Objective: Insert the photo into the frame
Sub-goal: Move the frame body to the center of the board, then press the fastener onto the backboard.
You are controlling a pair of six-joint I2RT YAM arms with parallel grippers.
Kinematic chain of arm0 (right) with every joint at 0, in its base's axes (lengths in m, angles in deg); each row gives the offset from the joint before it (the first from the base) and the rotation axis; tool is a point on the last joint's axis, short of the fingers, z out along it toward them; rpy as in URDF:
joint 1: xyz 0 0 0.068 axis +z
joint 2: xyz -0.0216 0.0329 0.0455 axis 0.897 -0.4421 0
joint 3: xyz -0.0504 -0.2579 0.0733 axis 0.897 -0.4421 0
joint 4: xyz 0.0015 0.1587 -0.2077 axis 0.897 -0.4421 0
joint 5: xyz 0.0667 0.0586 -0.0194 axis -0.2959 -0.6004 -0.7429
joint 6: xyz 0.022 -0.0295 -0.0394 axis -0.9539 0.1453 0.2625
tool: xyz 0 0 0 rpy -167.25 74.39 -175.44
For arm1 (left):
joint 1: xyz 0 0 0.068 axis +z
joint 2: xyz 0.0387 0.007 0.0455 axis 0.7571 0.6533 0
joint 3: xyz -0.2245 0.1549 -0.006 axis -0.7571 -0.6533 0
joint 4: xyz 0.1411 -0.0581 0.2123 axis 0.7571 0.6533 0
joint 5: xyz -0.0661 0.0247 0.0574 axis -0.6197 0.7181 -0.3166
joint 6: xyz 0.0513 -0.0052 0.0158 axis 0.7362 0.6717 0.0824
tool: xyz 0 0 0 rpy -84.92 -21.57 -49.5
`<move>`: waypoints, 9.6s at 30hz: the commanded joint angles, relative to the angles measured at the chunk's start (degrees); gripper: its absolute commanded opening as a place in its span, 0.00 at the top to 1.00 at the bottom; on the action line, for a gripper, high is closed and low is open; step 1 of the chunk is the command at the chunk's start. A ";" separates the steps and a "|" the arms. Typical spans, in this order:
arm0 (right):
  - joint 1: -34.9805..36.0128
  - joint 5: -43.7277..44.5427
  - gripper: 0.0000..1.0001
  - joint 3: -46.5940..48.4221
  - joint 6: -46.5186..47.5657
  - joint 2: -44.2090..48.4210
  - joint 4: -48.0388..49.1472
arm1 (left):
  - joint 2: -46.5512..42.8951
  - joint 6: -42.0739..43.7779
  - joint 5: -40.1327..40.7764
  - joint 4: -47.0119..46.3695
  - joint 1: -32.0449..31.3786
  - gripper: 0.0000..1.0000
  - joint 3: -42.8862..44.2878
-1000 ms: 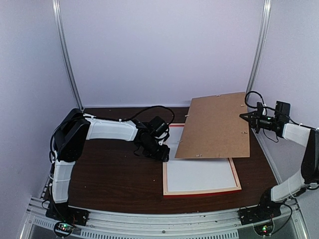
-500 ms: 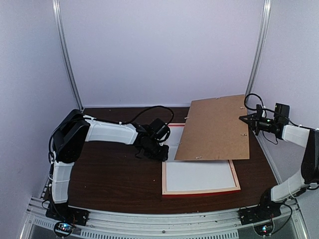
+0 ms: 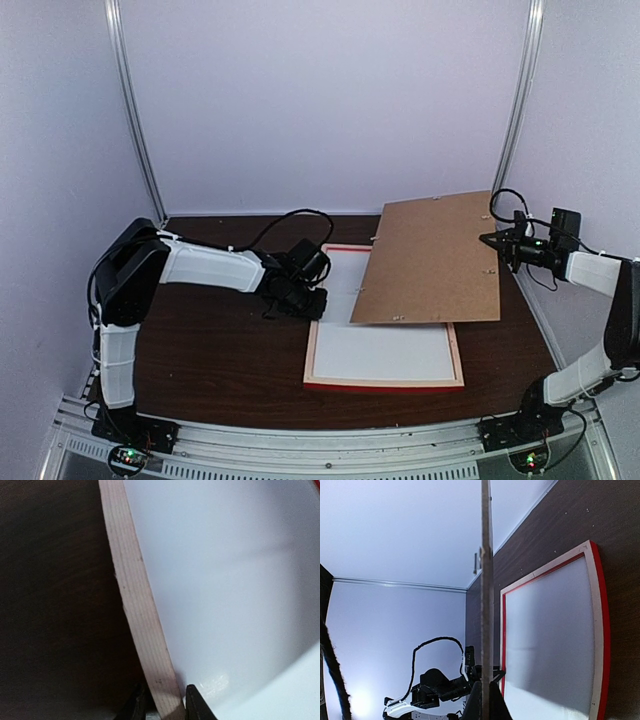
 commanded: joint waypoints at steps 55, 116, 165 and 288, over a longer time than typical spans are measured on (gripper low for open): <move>28.01 4.52 1.00 2.43 -8.46 -9.07 16.97 | -41.95 -1.96 1.62 3.26 9.95 0.29 -30.63; 35.06 7.34 1.00 -1.99 -14.94 -18.42 32.83 | -12.71 21.13 -17.63 -1.73 13.81 0.20 -6.09; 34.92 12.99 1.00 -7.56 -11.73 -13.08 28.25 | -26.22 9.26 -16.69 -8.14 13.80 0.10 -25.41; 39.02 20.13 1.00 -4.43 -9.22 -12.76 23.27 | -32.66 3.94 -9.68 -7.03 20.83 0.06 -29.99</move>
